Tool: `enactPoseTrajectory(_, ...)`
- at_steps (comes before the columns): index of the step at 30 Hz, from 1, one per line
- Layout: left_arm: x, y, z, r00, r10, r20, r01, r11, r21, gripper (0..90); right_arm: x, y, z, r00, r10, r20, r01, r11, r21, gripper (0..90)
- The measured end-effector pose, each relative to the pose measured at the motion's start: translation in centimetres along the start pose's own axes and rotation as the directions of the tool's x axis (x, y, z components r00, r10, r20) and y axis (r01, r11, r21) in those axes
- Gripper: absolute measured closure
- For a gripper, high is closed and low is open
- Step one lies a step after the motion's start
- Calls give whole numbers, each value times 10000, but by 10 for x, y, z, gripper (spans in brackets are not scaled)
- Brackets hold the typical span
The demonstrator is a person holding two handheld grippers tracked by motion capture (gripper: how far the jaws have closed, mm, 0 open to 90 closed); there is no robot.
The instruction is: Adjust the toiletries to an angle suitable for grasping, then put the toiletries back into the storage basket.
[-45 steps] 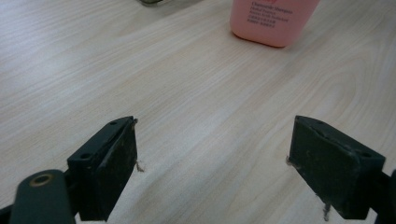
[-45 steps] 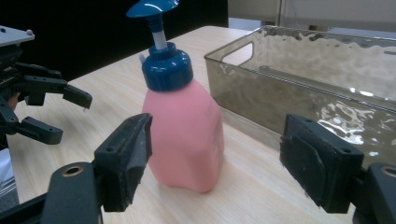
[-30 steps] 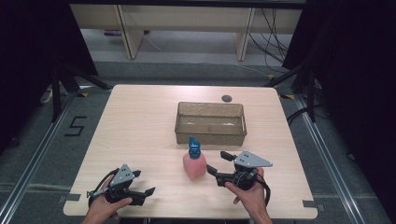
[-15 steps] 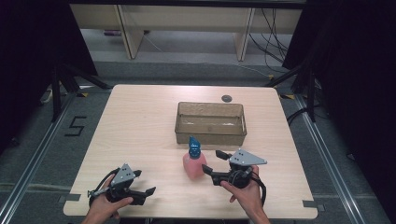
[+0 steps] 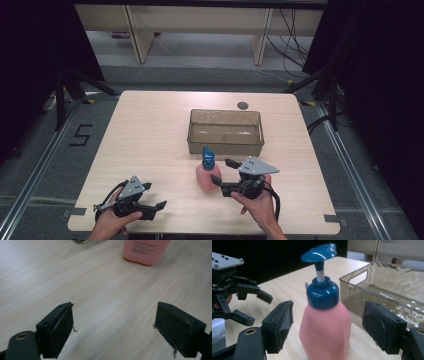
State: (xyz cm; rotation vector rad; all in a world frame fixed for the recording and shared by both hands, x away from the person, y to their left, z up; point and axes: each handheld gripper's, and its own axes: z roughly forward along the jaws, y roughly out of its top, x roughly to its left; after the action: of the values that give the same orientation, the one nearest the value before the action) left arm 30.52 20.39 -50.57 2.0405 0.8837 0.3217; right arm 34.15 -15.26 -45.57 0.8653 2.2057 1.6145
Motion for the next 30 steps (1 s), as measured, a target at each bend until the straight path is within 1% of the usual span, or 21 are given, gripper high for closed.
enactPoseTrajectory(2, 0, 0, 0, 10000, 12, -21, -12, 10000, -30, 147, 0, 1, 4, 10000, 49, -61, -50, 10000, -24, 248)
enactPoseTrajectory(4, 0, 0, 0, 10000, 85, -17, -85, 10000, 33, 147, -1, 2, 5, 9995, -264, 148, 264, 9996, -37, 246)
enactPoseTrajectory(5, 0, 0, 0, 10000, 85, -17, -85, 10000, 33, 147, -1, 2, 5, 9995, -264, 148, 264, 9996, -37, 246)
enactPoseTrajectory(6, -1, -1, -1, 10000, 71, 25, -71, 10000, 51, 147, 0, 3, 7, 10000, -16, -21, 16, 10000, 27, 241)
enactPoseTrajectory(7, -1, -1, -1, 9998, 143, -146, -142, 9999, 83, 147, 0, 3, 7, 9999, -103, 11, 103, 9999, 34, 241)
enactPoseTrajectory(8, -1, -1, -1, 10000, -63, 20, 63, 10000, -72, 147, 0, 4, 7, 10000, -39, 38, 39, 10000, 23, 241)
enactPoseTrajectory(9, -1, -1, -1, 10000, -63, 20, 63, 10000, -72, 147, 0, 4, 7, 10000, -39, 38, 39, 10000, 23, 241)
enactPoseTrajectory(10, 0, -1, -2, 9999, 118, -46, -118, 9999, 80, 147, -1, 4, 8, 9998, -187, 75, 187, 9998, -62, 242)
enactPoseTrajectory(11, -1, -1, -2, 10000, 3, -24, -3, 10000, -82, 147, -1, 4, 8, 9998, -187, 75, 187, 9998, -62, 242)
enactPoseTrajectory(12, -1, 0, -2, 9999, 102, 6, -102, 9999, -17, 147, 0, 4, 10, 10000, -68, 58, 68, 9999, 77, 242)
enactPoseTrajectory(13, -2, 0, -1, 10000, 30, 72, -29, 9999, -150, 147, -1, 4, 11, 10000, -44, 39, 43, 9999, 122, 242)
enactPoseTrajectory(14, -4, -1, -1, 10000, 29, 16, -28, 9998, -173, 147, -1, 4, 13, 10000, -18, -69, 18, 10000, 3, 243)
enactPoseTrajectory(15, -3, -1, -1, 9999, 106, 57, -106, 9999, -136, 147, 0, 4, 12, 10000, 8, 55, -9, 9999, 101, 244)
enactPoseTrajectory(20, -2, -1, -3, 9997, 252, -50, -252, 9997, 57, 147, 0, 5, 17, 9994, -336, -1, 336, 9994, 20, 246)
enactPoseTrajectory(23, -2, -1, -3, 9996, 265, 70, -265, 9996, 37, 147, 0, 6, 20, 9997, -252, -60, 252, 9997, 32, 253)
enactPoseTrajectory(25, -4, -1, -2, 9999, 98, -25, -98, 9999, -95, 147, 0, 7, 22, 9998, -200, 49, 199, 9997, 104, 260)
enactPoseTrajectory(26, -4, -1, -2, 9999, 118, 26, -117, 9999, -119, 147, -1, 8, 25, 9994, -305, -147, 307, 9994, 139, 279)
enactPoseTrajectory(27, -4, -1, -2, 9999, 118, 26, -117, 9999, -119, 147, -1, 8, 25, 9994, -305, -147, 307, 9994, 139, 279)
enactPoseTrajectory(28, -4, -1, -2, 9999, 108, -4, -108, 9999, -111, 147, 1, 8, 27, 9998, -82, -170, 85, 9998, 169, 289)
enactPoseTrajectory(29, -2, -1, -3, 9997, 253, 0, -253, 9997, -37, 147, 0, 10, 31, 9983, -578, -42, 579, 9981, 192, 308)
enactPoseTrajectory(30, -3, -1, -3, 9998, 217, -5, -217, 9998, -30, 147, 1, 9, 33, 9989, -444, -177, 447, 9989, 131, 327)
